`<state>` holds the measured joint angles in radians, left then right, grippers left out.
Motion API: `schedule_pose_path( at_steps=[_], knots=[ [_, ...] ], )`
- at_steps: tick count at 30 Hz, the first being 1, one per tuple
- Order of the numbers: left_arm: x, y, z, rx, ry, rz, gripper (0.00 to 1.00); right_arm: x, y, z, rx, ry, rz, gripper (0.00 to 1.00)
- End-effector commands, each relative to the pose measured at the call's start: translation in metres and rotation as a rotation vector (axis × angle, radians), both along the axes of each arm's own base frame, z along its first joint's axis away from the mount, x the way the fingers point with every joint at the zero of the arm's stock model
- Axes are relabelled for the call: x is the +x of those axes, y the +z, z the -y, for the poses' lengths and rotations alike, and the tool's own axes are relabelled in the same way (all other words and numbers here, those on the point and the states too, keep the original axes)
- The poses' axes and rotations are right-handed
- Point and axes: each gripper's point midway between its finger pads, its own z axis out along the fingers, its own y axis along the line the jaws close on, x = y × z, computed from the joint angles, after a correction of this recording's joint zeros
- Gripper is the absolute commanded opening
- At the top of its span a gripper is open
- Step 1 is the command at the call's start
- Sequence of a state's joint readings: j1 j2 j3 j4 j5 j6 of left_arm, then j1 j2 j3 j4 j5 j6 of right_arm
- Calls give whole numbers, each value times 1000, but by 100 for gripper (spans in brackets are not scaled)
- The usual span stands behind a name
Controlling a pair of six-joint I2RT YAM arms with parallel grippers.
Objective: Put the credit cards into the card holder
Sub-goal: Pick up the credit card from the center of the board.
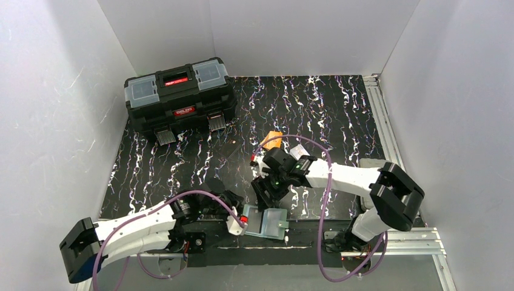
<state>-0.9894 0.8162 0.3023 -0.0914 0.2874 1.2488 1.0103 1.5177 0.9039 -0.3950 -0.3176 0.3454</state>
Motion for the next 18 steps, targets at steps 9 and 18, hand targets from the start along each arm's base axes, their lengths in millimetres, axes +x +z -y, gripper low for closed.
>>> schedule_pose_path(
  at_steps=[9,18],
  knots=[
    [75,66,10,-232,466,-144,36,165,108,52,178,-415,233,84],
    [176,100,22,-288,707,-376,45,273,116,58,305,-630,119,84]
  ],
)
